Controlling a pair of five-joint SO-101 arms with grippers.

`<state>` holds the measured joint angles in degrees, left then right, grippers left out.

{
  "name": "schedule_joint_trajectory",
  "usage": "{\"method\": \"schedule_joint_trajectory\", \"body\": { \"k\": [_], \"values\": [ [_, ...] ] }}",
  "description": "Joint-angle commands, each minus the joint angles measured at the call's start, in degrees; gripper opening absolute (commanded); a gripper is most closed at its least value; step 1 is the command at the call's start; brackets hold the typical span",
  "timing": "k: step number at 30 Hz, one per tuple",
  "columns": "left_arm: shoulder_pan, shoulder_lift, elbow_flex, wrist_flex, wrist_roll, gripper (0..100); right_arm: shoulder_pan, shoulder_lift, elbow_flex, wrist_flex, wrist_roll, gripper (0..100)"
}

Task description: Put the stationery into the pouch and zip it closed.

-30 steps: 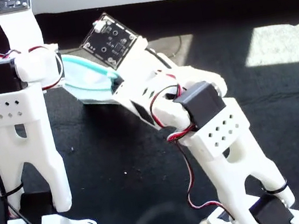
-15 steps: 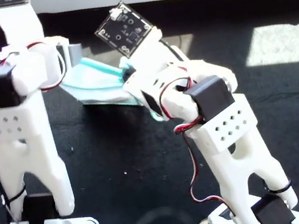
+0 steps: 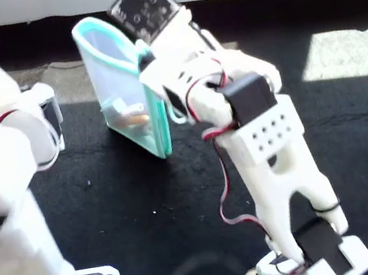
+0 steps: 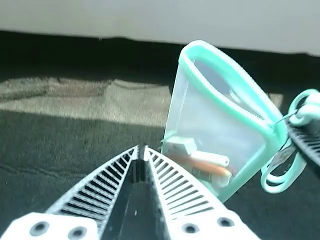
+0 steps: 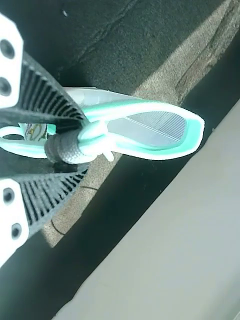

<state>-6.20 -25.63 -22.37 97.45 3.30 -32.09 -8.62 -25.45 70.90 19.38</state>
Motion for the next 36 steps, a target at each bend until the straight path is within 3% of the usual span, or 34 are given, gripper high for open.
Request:
{"method": "schedule_joint_trajectory", "body": {
  "k": [1,7,12,25,29,36],
  "values": [
    [0.92,0.48,15.16,-10.37,0.35,3,2.07,2.86,-7.52,-0.31,0.44,0.5],
    [4.00,3.30,30.37,-32.44,0.44,6,2.42,5.58,-10.77,7.25,0.88,0.5],
    [6.46,8.13,30.11,-39.82,0.44,17,2.07,4.97,-11.03,12.44,5.71,0.5],
    [8.75,20.62,14.29,-40.26,7.30,19,2.51,-3.82,-10.42,16.66,6.68,0.5],
    [9.89,22.81,12.97,-40.18,7.21,19,2.15,-4.26,-10.86,17.10,11.87,0.5],
    [9.98,22.55,9.10,-33.05,7.03,19,2.07,-4.26,-10.86,17.89,12.04,0.5]
  ]
}}
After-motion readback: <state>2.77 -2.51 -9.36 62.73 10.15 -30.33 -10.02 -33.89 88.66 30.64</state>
